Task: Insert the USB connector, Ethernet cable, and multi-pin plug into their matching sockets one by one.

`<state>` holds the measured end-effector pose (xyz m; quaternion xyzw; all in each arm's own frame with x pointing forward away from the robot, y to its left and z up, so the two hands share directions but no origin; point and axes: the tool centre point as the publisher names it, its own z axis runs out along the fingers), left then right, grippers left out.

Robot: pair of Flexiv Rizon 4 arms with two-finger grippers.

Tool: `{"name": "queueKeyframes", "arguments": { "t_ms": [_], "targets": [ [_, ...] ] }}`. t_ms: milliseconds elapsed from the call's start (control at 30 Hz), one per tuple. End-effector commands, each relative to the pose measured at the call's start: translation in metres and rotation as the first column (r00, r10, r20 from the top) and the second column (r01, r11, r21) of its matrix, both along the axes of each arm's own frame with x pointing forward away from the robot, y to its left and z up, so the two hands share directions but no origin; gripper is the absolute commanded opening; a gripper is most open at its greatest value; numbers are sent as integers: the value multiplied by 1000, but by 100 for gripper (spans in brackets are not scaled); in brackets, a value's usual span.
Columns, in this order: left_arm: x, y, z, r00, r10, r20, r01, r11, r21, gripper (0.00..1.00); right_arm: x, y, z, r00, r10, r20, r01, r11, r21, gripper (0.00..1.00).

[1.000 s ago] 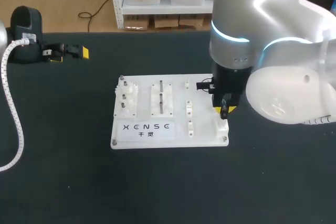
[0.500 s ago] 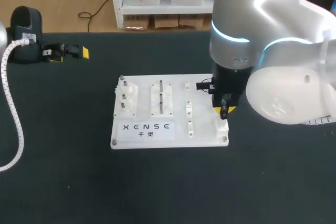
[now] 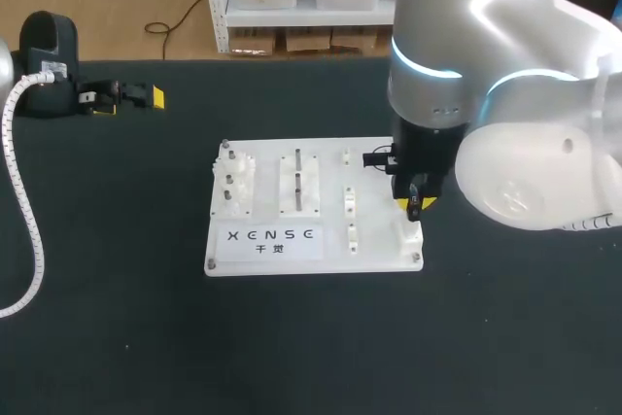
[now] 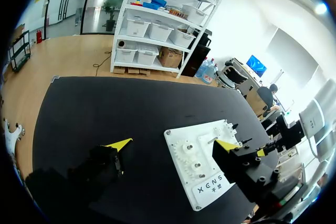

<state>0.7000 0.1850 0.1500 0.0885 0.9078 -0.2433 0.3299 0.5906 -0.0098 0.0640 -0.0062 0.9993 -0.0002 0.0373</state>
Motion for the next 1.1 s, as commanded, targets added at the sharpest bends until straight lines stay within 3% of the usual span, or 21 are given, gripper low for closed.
{"name": "queueKeyframes", "arguments": {
  "t_ms": [33, 1100],
  "targets": [
    [0, 0, 0, 1000, 0, 0, 0, 1000, 0, 100, 1, 4, -7, 1000, 3, -2, -3, 1000, 1, 0],
    [0, 0, 0, 1000, 0, 0, 0, 1000, 0, 100, -10, 5, -13, 999, 29, 25, -28, 999, -28, 0]
  ]
}}
